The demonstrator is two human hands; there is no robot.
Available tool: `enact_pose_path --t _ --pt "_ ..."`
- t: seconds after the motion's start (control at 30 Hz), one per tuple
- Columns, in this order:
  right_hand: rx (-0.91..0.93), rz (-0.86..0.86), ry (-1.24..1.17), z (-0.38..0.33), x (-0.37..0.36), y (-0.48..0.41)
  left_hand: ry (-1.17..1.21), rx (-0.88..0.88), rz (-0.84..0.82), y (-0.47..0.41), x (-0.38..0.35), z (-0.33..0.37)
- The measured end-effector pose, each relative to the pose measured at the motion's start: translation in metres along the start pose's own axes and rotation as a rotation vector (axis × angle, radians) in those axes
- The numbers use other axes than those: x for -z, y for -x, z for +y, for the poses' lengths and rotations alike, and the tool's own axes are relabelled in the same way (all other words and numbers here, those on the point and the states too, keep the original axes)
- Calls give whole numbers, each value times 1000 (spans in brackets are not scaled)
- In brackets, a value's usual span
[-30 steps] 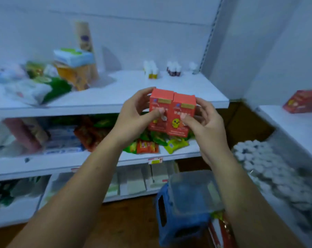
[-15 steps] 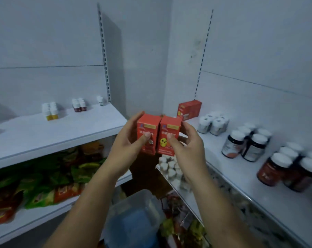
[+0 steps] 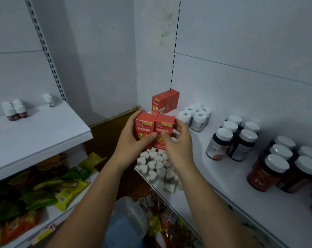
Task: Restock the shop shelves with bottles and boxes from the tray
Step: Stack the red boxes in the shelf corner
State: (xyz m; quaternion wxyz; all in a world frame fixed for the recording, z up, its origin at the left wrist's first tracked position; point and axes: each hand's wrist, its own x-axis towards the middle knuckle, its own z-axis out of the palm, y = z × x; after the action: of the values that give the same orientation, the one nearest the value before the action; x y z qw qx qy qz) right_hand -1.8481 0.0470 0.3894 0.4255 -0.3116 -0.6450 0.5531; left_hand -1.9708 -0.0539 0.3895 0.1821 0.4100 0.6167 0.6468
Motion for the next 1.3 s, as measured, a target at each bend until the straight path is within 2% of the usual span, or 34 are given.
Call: enact_pose_path --t 0.33,0.57,0.77,1.13,1.3 --pt "-78 167 38 56 -43 -94 -47 32 -112 -112 3 -67" --pt "-92 266 12 85 -54 -125 -41 64 -206 -136 10 -86" --pt "-68 289 24 92 -73 -127 38 53 -208 -140 -4 -89" --pt "-159 155 -22 103 -70 -115 88 11 -160 -157 -46 -111" --pt "-181 223 -85 95 -74 -148 51 14 -127 -174 -65 -115"
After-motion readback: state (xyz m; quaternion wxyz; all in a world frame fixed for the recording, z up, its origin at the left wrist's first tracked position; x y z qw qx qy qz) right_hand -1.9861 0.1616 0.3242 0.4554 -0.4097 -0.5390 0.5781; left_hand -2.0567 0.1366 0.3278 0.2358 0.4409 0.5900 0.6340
